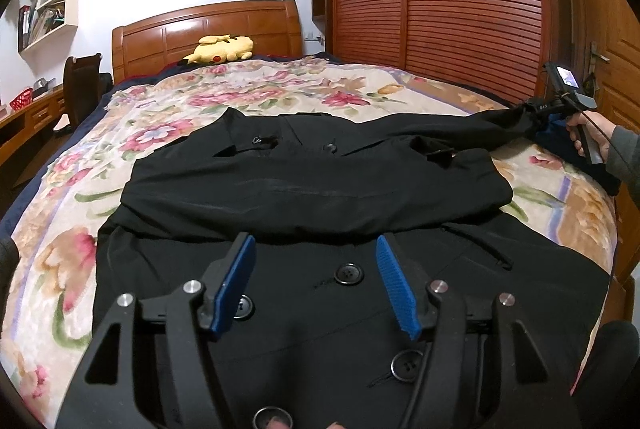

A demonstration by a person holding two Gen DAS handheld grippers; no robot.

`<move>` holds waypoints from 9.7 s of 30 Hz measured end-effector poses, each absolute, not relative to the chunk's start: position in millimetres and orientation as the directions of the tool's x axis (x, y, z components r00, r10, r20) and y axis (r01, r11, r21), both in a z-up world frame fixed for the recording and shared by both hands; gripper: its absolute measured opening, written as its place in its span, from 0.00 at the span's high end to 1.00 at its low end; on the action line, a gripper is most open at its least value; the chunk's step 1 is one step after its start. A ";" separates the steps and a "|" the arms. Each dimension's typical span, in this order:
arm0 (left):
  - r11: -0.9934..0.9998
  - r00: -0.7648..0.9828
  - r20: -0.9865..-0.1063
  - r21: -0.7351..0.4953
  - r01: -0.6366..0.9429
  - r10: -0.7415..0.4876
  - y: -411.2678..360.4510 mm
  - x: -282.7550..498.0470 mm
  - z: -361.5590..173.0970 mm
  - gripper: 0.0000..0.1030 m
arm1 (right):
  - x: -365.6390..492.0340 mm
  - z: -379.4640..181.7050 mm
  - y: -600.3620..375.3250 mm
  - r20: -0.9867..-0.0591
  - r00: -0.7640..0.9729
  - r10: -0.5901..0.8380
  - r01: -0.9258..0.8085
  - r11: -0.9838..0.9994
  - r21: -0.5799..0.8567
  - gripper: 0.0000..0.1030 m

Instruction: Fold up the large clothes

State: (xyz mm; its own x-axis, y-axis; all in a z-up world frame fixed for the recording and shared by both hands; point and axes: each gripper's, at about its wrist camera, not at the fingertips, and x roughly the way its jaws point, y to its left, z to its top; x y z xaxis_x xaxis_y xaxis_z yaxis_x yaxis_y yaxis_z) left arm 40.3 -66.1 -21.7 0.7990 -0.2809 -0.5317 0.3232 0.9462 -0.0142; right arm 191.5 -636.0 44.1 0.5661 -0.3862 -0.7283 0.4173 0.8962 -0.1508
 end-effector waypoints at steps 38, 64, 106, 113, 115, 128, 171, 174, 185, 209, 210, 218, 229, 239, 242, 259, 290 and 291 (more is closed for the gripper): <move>0.979 0.854 -0.485 -0.018 0.203 -0.186 26.0 -2.3 -6.3 0.38 | 170.7 170.2 -172.7 -0.436 0.869 0.235 -0.400 0.851 -0.339 0.95; 0.989 0.863 -0.485 -0.029 0.144 -0.140 35.9 1.7 -8.2 0.37 | 127.1 45.3 -118.2 -0.597 0.687 0.414 -0.552 0.831 -0.058 0.95; 0.987 0.828 -0.548 0.026 0.160 -0.120 -10.0 12.5 -16.9 0.37 | 54.8 -4.2 -205.6 -0.673 0.643 0.365 -0.527 0.849 -0.043 0.16; 0.979 0.797 -0.585 0.026 0.204 -0.150 -30.9 30.0 -9.0 0.37 | 56.1 1.5 -240.7 -0.657 0.686 0.314 -0.460 0.886 -0.057 0.16; 0.978 0.784 -0.602 0.027 0.208 -0.150 -37.0 40.6 -8.2 0.37 | 58.0 2.2 -248.5 -0.654 0.691 0.308 -0.445 0.894 -0.048 0.16; 0.979 0.709 -0.685 -0.031 0.202 -0.168 -51.3 107.1 -12.8 0.37 | 68.2 3.4 -281.4 -0.651 0.701 0.292 -0.384 0.923 0.000 0.16; 0.978 0.815 -0.579 0.179 0.109 0.015 34.3 17.8 12.3 0.92 | 73.1 -0.8 -293.7 -0.657 0.696 0.291 -0.365 0.931 0.025 0.16; 0.973 0.783 -0.622 0.178 0.144 -0.002 29.9 1.8 -7.6 0.92 | 72.3 -1.5 -291.3 -0.659 0.696 0.285 -0.365 0.931 0.017 0.16; 0.967 0.752 -0.655 0.139 0.215 -0.073 10.0 -29.7 -14.4 0.75 | 74.1 -4.9 -289.8 -0.664 0.694 0.278 -0.368 0.930 0.006 0.16; 0.996 0.741 -0.671 0.058 0.074 -0.016 70.1 18.6 -6.2 0.55 | 74.2 -6.9 -288.0 -0.668 0.690 0.281 -0.370 0.929 0.009 0.16; 0.995 0.733 -0.680 0.055 0.082 -0.023 69.1 19.0 -9.4 0.55 | 74.2 -7.1 -287.8 -0.668 0.689 0.281 -0.370 0.929 0.009 0.16; 0.979 0.678 -0.727 0.046 0.201 -0.105 35.4 -4.9 -29.0 0.55 | 72.1 -8.6 -286.0 -0.669 0.690 0.277 -0.372 0.928 0.001 0.16; 0.968 0.673 -0.736 0.105 0.229 -0.079 2.7 -36.9 -43.1 0.55 | 71.1 -10.0 -284.9 -0.670 0.688 0.278 -0.372 0.928 0.002 0.16; 0.981 0.698 -0.714 0.091 0.171 -0.055 29.6 -34.0 -32.8 0.55 | 69.5 -12.0 -282.3 -0.672 0.686 0.279 -0.375 0.927 0.003 0.16; 0.981 0.669 -0.741 0.077 0.180 -0.064 30.8 -29.4 -45.9 0.55 | 70.0 -11.2 -282.2 -0.671 0.687 0.279 -0.374 0.927 0.003 0.16; 0.975 0.787 -0.616 0.190 0.113 0.029 32.8 -0.6 7.3 0.95 | 68.0 -12.7 -280.2 -0.673 0.685 0.279 -0.374 0.927 0.003 0.16; 0.960 0.799 -0.578 0.091 0.264 -0.165 -5.7 -125.8 3.0 0.73 | -10.9 48.1 -293.6 -0.631 0.742 0.226 -0.362 0.927 -0.094 0.16; 0.962 0.803 -0.574 0.091 0.259 -0.162 -2.3 -127.4 5.5 0.68 | -14.8 49.6 -294.5 -0.630 0.745 0.221 -0.359 0.928 -0.099 0.16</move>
State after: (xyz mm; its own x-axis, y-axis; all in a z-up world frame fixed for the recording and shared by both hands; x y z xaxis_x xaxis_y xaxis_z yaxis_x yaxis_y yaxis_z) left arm -127.4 -2.3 5.5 0.8029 -0.1623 -0.5736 0.2592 0.9616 0.0908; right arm -14.8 -294.5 49.6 0.7447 0.2209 -0.6297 -0.3589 0.9281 -0.0988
